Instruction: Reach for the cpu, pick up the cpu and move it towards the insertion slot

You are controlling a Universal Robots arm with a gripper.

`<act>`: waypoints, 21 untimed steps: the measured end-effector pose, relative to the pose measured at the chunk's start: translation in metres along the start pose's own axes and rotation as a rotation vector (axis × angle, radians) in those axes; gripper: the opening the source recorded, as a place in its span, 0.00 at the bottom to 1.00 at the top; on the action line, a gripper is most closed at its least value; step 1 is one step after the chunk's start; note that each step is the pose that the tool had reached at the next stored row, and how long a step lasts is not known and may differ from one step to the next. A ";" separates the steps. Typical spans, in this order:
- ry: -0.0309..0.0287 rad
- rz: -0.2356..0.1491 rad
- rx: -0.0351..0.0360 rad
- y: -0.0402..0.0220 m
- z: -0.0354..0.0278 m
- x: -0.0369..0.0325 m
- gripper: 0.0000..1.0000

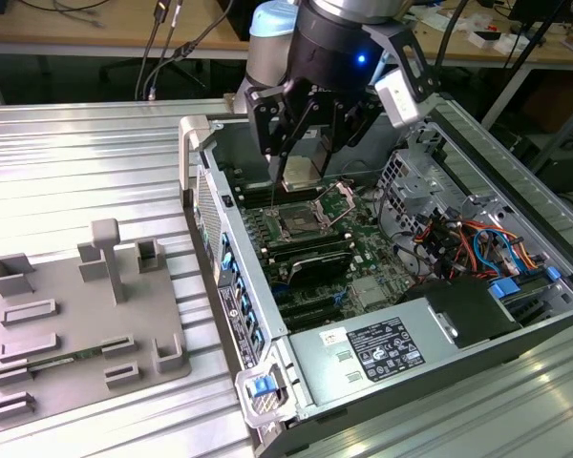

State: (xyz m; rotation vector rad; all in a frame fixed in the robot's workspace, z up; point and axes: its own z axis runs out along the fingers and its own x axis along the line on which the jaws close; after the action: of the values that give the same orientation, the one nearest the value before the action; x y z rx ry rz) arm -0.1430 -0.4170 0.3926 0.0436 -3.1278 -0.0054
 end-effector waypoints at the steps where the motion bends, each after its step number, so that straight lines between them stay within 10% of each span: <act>1: 0.0000 0.000 0.0000 0.0000 0.0000 -0.0004 0.55; 21: 0.0000 0.000 0.0001 0.0024 0.0001 -0.0032 0.55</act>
State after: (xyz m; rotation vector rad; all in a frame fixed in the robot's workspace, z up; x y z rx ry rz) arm -0.1399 -0.4145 0.3925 0.0441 -3.1278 -0.0053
